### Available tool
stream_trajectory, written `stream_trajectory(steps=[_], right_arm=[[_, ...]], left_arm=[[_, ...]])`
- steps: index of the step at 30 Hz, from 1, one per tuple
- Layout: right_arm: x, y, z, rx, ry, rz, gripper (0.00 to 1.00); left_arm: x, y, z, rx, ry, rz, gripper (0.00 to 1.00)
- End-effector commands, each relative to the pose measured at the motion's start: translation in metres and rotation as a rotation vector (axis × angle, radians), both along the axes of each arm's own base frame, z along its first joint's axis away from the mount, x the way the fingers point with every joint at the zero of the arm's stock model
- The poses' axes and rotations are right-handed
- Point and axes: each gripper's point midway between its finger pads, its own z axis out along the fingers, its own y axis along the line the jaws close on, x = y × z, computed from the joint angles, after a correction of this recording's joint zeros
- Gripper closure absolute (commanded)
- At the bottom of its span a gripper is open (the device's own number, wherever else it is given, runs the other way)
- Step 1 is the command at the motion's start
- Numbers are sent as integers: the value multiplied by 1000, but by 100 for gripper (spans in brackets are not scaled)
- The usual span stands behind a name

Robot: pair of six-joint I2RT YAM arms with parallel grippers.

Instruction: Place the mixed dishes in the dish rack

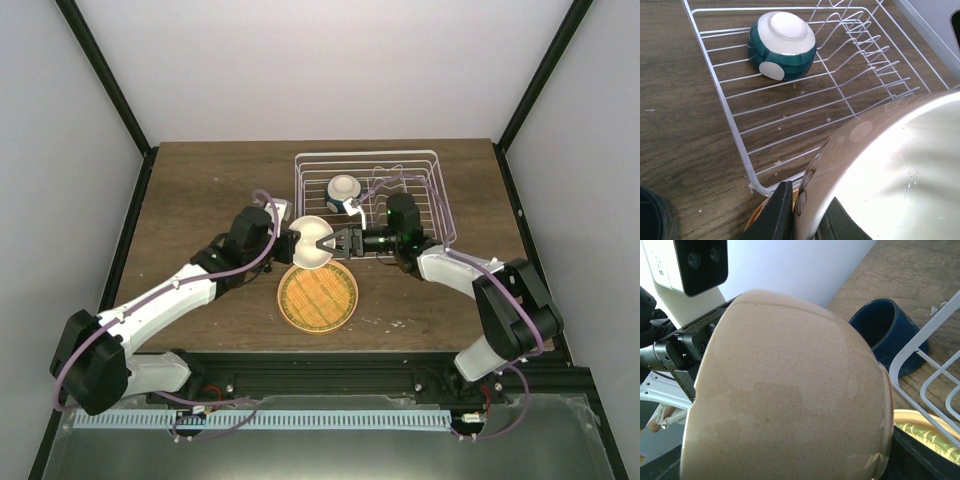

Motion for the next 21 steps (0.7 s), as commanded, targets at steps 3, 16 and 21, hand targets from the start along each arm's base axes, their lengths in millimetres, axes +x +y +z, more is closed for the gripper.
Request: stream_trajectory(steps=[3,16,21], right_arm=[[-3,0,16,33,-91,5,35],[6,-1,11,18,-97,-23,37],[14,-6,10,4,-101,-59,37]], left_arm=[[2,-16,26,-119,-61,-36,100],[4,-16,-5,-126,18,-45,83],[4,-11,-1,-174,28,-51,68]])
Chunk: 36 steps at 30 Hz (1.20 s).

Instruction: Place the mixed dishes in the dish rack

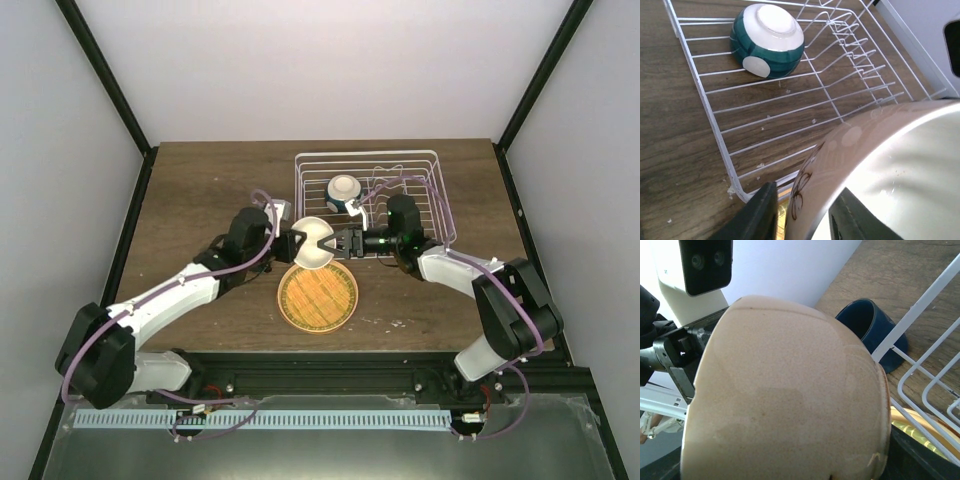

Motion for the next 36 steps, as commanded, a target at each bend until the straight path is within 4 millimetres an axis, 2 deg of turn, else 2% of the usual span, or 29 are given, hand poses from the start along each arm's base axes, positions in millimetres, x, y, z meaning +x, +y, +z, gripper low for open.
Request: stream_trajectory(steps=[1,5,10,14,19,23,30,36], right_arm=[[9,-3,18,25,-101,-18,38],[17,-7,15,11,-103,-43,38],[34,-12,16,-66,-144,-106,38],[54,-18,24,-172,-199,-188,37],[79,-26,52,-245,-306,-286,38],[97,-33,62,-295,-352,-358,37],[127,-59,38,-544,-355,-534,38],[135,-70,28,-740,-389,-641,37]], left_arm=[[-3,-3,12,-88,-4,-31,65],[-7,-3,19,-114,-5,-55,55],[-16,2,31,-123,-16,-81,49],[-20,24,43,-92,-45,-27,45],[-26,52,64,-51,-117,55,40],[-29,69,69,-6,-136,112,39],[-24,99,55,106,-101,257,39],[-23,97,51,106,-98,251,38]])
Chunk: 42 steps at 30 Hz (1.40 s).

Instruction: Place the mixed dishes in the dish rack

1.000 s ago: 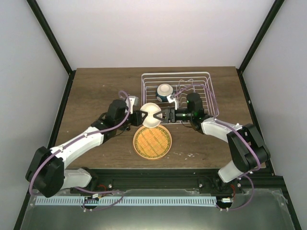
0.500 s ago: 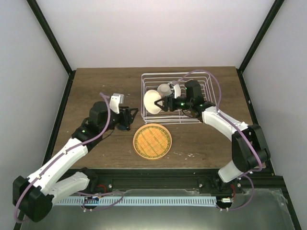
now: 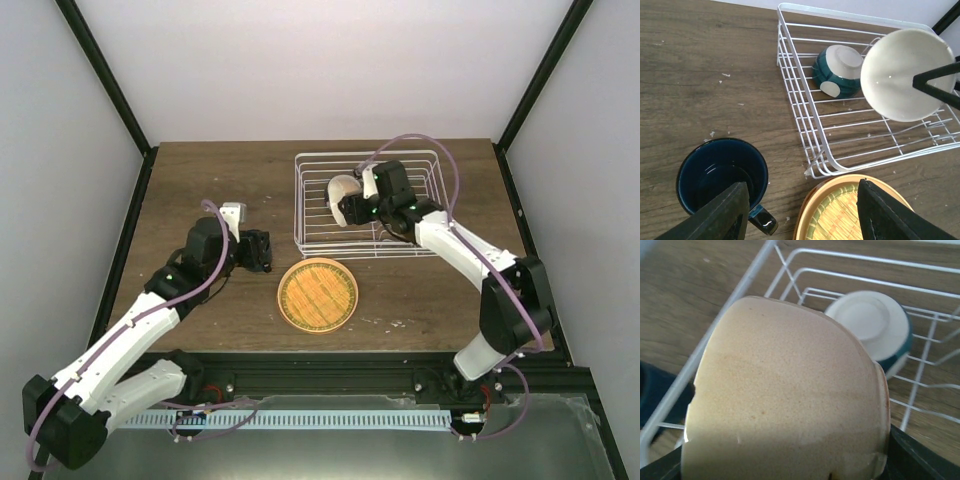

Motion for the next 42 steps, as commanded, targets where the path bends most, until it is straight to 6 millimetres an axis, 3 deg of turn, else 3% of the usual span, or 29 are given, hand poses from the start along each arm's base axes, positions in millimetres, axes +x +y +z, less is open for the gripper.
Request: stream_trajectory(steps=[1,13,36,42], right_arm=[[21,-7,25,-154,-120,-113,37],[25,34,16,-409,-299,-6,37],[44,12,-34,-945,-292,-48,36],[45,17,-44,-1024,-309,-28,34]], left_arm=[[4,3,7,8,-19,15,38],[2,4,3,11,-17,13,38],[3,1,-6,2,1,6,39],[3,-1,-9,0,10,1,38]])
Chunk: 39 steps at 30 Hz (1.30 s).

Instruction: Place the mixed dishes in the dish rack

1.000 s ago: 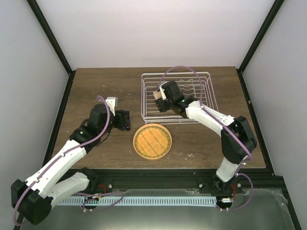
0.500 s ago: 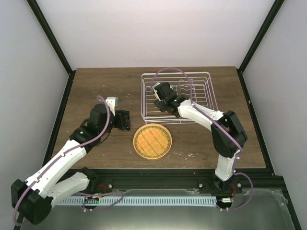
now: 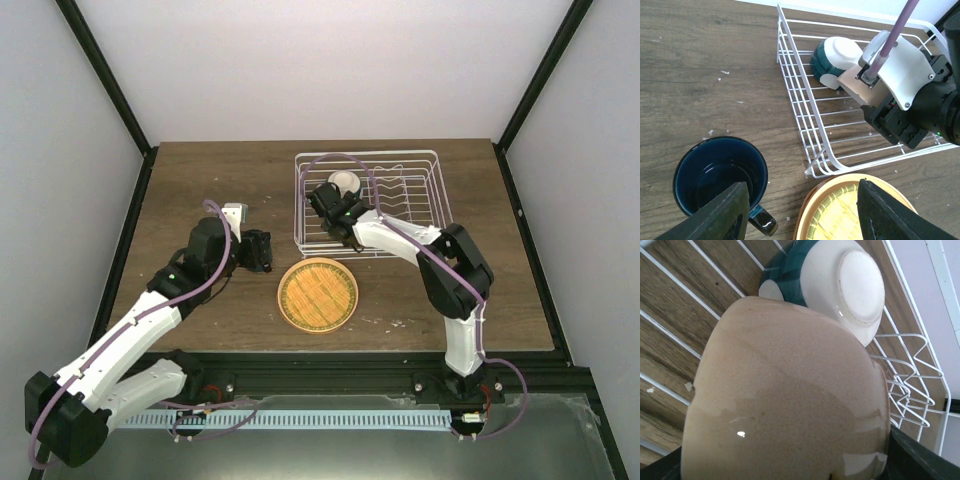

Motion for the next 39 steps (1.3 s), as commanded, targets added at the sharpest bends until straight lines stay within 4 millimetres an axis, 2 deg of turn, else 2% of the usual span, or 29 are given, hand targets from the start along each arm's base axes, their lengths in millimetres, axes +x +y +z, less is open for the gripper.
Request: stream_trajectory(steps=[1,6,15,26,35,39], right_arm=[[17,8,32,-43,-123,-17,33],[16,14,27,-57,-109,4,27],[13,27,31,22,-63,29,11],[4,31,22,53,-9,46,9],[-18,31,4,60,102,87,3],[-25,34,3,79,133,112,0]], left_arm=[[1,-1,-3,-6,2,-5,38],[2,-1,-3,-5,2,-4,39],[2,-2,-3,-6,4,-5,38],[3,-4,-3,-5,7,-12,39],[4,-5,-3,-5,8,-17,39],[4,-6,-2,-5,10,-21,39]])
